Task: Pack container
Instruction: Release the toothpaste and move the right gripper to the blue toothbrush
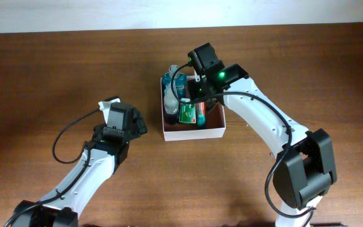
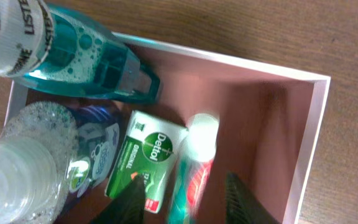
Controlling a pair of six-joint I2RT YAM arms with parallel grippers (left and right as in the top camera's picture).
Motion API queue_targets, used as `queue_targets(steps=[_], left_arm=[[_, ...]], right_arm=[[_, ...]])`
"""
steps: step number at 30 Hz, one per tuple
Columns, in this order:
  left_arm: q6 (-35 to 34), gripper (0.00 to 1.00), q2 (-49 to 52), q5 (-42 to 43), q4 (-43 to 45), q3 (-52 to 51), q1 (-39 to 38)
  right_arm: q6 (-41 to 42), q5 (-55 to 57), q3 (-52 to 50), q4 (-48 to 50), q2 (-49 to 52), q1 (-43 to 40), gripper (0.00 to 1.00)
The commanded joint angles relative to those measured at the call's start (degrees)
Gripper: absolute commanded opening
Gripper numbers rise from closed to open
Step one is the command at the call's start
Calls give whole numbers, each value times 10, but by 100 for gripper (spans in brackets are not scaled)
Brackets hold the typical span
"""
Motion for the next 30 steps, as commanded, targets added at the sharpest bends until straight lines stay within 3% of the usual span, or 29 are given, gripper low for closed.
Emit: queue_targets(steps=[1, 9, 19, 25, 30], left_arm=[[12, 99, 2, -10, -1, 2, 2], [12, 99, 2, -10, -1, 2, 2], [12, 99, 2, -10, -1, 2, 2], [12, 99, 2, -10, -1, 2, 2], [12, 99, 2, -10, -1, 2, 2]], right_arm=[[5, 9, -2, 0, 2, -4, 39], [6, 9, 10, -37, -63, -56, 41], [-26, 13, -22, -123, -73, -214, 51], [-104, 12, -135, -49, -59, -287, 50], [-105, 2, -221, 45, -59, -311, 50]])
